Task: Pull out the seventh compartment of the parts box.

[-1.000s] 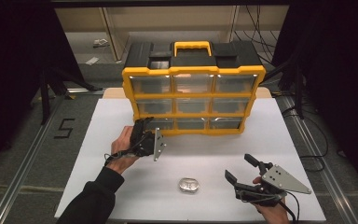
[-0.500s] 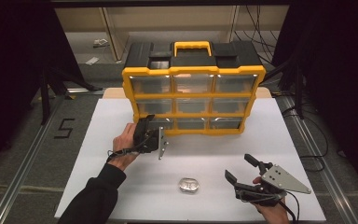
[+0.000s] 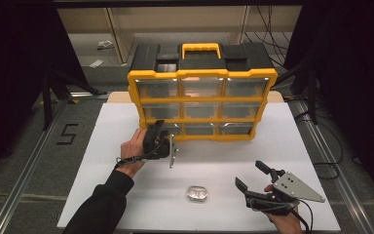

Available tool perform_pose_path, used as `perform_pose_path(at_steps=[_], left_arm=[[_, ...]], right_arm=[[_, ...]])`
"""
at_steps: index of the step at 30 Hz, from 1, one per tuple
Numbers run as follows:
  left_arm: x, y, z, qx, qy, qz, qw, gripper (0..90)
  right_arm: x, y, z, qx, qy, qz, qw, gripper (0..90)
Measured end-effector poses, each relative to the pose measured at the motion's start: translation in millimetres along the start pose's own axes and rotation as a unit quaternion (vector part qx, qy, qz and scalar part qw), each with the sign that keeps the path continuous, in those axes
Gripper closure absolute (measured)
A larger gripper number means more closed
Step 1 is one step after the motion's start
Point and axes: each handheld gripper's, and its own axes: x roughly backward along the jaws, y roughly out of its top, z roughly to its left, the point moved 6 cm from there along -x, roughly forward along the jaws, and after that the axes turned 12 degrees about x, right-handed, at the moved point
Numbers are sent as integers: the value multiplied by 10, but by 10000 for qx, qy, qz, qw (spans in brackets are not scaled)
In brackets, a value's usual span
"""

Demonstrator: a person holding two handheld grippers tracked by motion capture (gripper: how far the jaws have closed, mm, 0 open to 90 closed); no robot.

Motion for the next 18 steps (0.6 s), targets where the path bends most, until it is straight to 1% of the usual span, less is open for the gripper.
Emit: perform_pose_path(at_steps=[4,5,6,7,10,13,17,18], left_arm=[[-27,-5,-14,-94,162,-60,9998,525],[-30,-5,-19,-110,174,-50,9998,529],[-25,-10,-12,-190,232,7,9995,535],[-32,-10,-12,-218,281,-33,9994,548],[-38,-11,-15,-280,347,-5,9990,561],[-51,-6,-26,-343,417,-74,9985,572],[-59,-8,-43,-421,537,-108,9976,585],[-61,-11,-52,-470,573,-95,9972,587]], right_arm=[[1,1,0,2,-6,1,10000,173],[4,0,1,6,-5,15,10000,173],[4,1,2,6,-3,14,10000,173],[3,2,3,3,-5,8,10000,173],[4,2,3,7,-3,8,10000,174],[4,1,2,7,1,13,10000,174],[2,4,4,1,-6,-6,10000,175],[1,4,4,2,-11,-13,10000,175]])
